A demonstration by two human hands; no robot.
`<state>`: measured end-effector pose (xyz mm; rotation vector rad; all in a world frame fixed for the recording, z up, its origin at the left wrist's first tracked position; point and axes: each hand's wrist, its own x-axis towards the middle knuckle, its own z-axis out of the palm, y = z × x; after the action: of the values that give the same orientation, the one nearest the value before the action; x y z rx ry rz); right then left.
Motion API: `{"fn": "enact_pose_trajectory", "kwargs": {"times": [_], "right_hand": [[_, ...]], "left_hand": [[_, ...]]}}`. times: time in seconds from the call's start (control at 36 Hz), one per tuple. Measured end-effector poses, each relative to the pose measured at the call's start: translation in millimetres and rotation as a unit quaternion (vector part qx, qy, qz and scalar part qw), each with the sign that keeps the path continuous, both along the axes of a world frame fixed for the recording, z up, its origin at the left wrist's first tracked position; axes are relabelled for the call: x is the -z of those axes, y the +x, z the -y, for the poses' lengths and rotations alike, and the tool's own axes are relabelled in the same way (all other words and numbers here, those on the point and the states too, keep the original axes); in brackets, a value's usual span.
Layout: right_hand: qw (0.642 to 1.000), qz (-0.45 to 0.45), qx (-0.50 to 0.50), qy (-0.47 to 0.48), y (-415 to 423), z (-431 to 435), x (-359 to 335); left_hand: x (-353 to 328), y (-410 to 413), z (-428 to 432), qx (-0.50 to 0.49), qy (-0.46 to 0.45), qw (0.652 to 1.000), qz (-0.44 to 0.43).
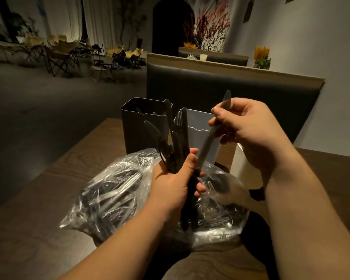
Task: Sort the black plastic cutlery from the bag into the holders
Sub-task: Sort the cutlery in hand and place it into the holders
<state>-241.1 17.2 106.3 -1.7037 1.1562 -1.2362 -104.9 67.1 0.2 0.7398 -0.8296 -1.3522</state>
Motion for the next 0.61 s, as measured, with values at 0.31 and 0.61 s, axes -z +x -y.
{"fn": "enact_pose_trajectory", "kwargs": {"times": [0.31, 0.61], "right_hand": [[0.943, 0.208, 0.180, -0.186, 6, 8, -1], [0.943, 0.177, 0.145, -0.241, 77, 78, -7]], "left_hand": [[-2, 0, 2, -0.067, 0.022, 0.997, -0.016], [-8, 3, 0, -0.049, 0.039, 0.996, -0.057]]}}
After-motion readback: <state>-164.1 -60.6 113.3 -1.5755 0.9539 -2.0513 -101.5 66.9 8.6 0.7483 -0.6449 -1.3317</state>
